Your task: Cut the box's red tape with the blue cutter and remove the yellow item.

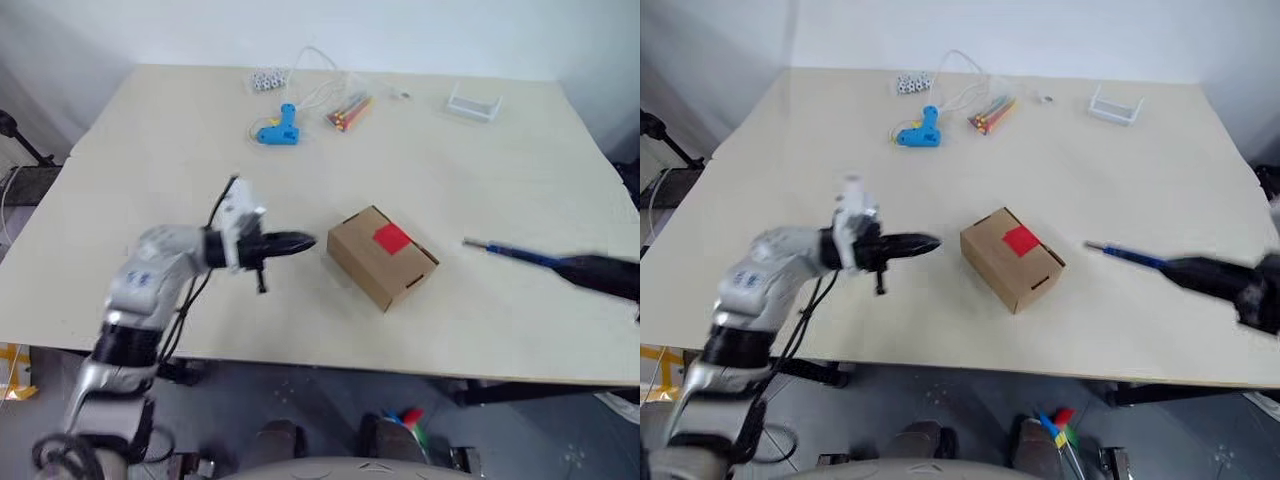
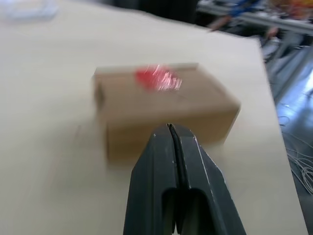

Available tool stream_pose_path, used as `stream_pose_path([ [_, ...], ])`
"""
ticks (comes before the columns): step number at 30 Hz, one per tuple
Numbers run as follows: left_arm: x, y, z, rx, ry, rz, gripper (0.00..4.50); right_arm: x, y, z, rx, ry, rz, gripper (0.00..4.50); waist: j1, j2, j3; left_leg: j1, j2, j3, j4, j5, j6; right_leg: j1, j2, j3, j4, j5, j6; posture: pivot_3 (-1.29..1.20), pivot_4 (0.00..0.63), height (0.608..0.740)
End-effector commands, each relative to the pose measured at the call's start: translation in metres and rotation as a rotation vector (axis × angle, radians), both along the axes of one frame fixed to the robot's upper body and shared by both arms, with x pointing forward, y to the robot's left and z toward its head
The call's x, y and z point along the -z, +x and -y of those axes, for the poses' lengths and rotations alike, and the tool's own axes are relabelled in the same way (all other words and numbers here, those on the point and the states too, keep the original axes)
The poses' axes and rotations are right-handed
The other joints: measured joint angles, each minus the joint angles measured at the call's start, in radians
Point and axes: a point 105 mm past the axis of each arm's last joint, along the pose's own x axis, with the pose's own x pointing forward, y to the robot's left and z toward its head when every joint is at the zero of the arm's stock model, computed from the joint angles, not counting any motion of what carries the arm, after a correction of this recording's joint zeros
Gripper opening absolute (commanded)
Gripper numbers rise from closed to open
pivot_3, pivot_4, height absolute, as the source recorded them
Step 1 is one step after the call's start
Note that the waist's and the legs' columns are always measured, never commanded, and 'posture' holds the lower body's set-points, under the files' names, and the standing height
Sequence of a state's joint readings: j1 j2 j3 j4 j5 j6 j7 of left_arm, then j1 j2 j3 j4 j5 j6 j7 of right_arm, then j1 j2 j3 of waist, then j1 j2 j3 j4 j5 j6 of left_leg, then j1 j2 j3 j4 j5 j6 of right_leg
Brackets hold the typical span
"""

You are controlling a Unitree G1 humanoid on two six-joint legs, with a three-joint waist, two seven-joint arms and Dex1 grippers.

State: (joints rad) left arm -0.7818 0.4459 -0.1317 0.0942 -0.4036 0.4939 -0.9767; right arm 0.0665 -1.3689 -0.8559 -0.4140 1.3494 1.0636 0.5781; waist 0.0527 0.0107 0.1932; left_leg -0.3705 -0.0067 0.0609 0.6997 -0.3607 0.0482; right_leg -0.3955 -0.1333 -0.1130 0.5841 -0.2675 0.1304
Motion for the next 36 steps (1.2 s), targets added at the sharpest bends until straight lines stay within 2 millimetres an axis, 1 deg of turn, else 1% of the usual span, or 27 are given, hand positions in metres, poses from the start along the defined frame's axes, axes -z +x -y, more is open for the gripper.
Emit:
stream_pose_path([
  [1, -0.002, 0.012, 0.027, 0.008, 0.068, 0.029, 0.00, -0.007, 0.026, -0.012, 0.018, 0.005, 0.051, 0.26, -0.004, -0.002, 0.001, 0.001, 0.000, 0.000, 0.000, 0.000, 0.000, 0.000, 0.000, 0.000, 0.000, 0.000, 0.000, 0.00, 0.150, 0.740],
  [4, 0.003, 0.026, 0.048, -0.019, 0.140, 0.049, 0.00, -0.009, 0.048, -0.032, 0.017, 0.002, 0.077, 0.26, -0.024, -0.003, 0.002, 0.000, 0.001, 0.001, -0.001, -0.001, -0.002, -0.002, 0.001, 0.000, 0.000, 0.000, 0.000, 0.00, 0.150, 0.740],
  [7, 0.010, 0.035, 0.056, -0.047, 0.200, 0.092, 0.00, -0.008, 0.059, -0.047, 0.003, -0.029, 0.058, 0.26, -0.027, -0.004, 0.002, -0.007, 0.001, 0.002, -0.002, -0.001, -0.002, -0.012, 0.000, -0.002, 0.003, 0.000, 0.000, 0.00, 0.150, 0.740],
  [9, 0.019, 0.039, 0.055, -0.066, 0.255, 0.104, 0.00, -0.007, 0.063, -0.060, -0.026, -0.042, 0.052, 0.26, -0.027, -0.004, 0.002, -0.014, 0.002, 0.002, -0.001, -0.001, -0.002, -0.021, 0.001, -0.006, 0.008, 0.000, 0.001, 0.00, 0.150, 0.740],
  [11, 0.026, 0.042, 0.051, -0.089, 0.288, 0.096, 0.00, -0.007, 0.067, -0.067, -0.036, -0.039, 0.045, 0.26, -0.025, -0.004, 0.002, -0.019, 0.002, 0.004, 0.000, -0.001, -0.003, -0.024, 0.001, -0.009, 0.009, 0.000, 0.001, 0.00, 0.150, 0.740],
  [14, 0.025, 0.039, 0.048, -0.079, 0.269, 0.080, 0.00, -0.004, 0.071, -0.078, -0.056, -0.064, 0.038, 0.26, -0.021, -0.004, 0.002, -0.020, 0.001, 0.005, 0.001, -0.001, -0.003, -0.024, 0.000, -0.011, 0.010, 0.001, 0.001, 0.00, 0.150, 0.740],
  [16, 0.020, 0.037, 0.044, -0.080, 0.238, 0.054, 0.00, 0.001, 0.071, -0.082, -0.070, -0.087, 0.026, 0.26, -0.016, -0.004, 0.002, -0.021, 0.001, 0.005, 0.003, -0.001, -0.002, -0.024, 0.000, -0.011, 0.010, 0.001, 0.002, 0.00, 0.150, 0.740],
  [21, 0.013, 0.029, 0.033, -0.063, 0.226, 0.027, 0.00, 0.006, 0.071, -0.086, -0.082, -0.093, 0.012, 0.26, -0.015, -0.004, 0.002, -0.021, 0.001, 0.005, 0.004, -0.001, -0.002, -0.024, 0.000, -0.010, 0.010, 0.002, 0.002, 0.00, 0.150, 0.740],
  [25, 0.020, 0.027, 0.023, -0.071, 0.274, 0.012, 0.00, 0.011, 0.073, -0.082, -0.065, -0.095, 0.005, 0.26, -0.015, -0.004, 0.002, -0.021, 0.001, 0.005, 0.004, -0.001, -0.002, -0.024, 0.000, -0.010, 0.010, 0.002, 0.002, 0.00, 0.150, 0.740],
  [29, 0.034, 0.026, 0.025, -0.071, 0.340, 0.029, 0.00, 0.014, 0.073, -0.080, -0.057, -0.076, 0.008, 0.26, -0.011, -0.004, 0.002, -0.021, 0.001, 0.005, 0.005, -0.001, -0.002, -0.022, 0.000, -0.011, 0.010, 0.002, 0.003, 0.00, 0.150, 0.740],
  [36, 0.040, 0.022, 0.032, -0.061, 0.346, 0.014, 0.00, 0.012, 0.076, -0.077, -0.045, -0.067, 0.020, 0.26, -0.006, -0.004, 0.002, -0.019, 0.001, 0.005, 0.008, -0.001, -0.002, -0.020, 0.000, -0.011, 0.010, 0.002, 0.003, 0.00, 0.150, 0.740],
])
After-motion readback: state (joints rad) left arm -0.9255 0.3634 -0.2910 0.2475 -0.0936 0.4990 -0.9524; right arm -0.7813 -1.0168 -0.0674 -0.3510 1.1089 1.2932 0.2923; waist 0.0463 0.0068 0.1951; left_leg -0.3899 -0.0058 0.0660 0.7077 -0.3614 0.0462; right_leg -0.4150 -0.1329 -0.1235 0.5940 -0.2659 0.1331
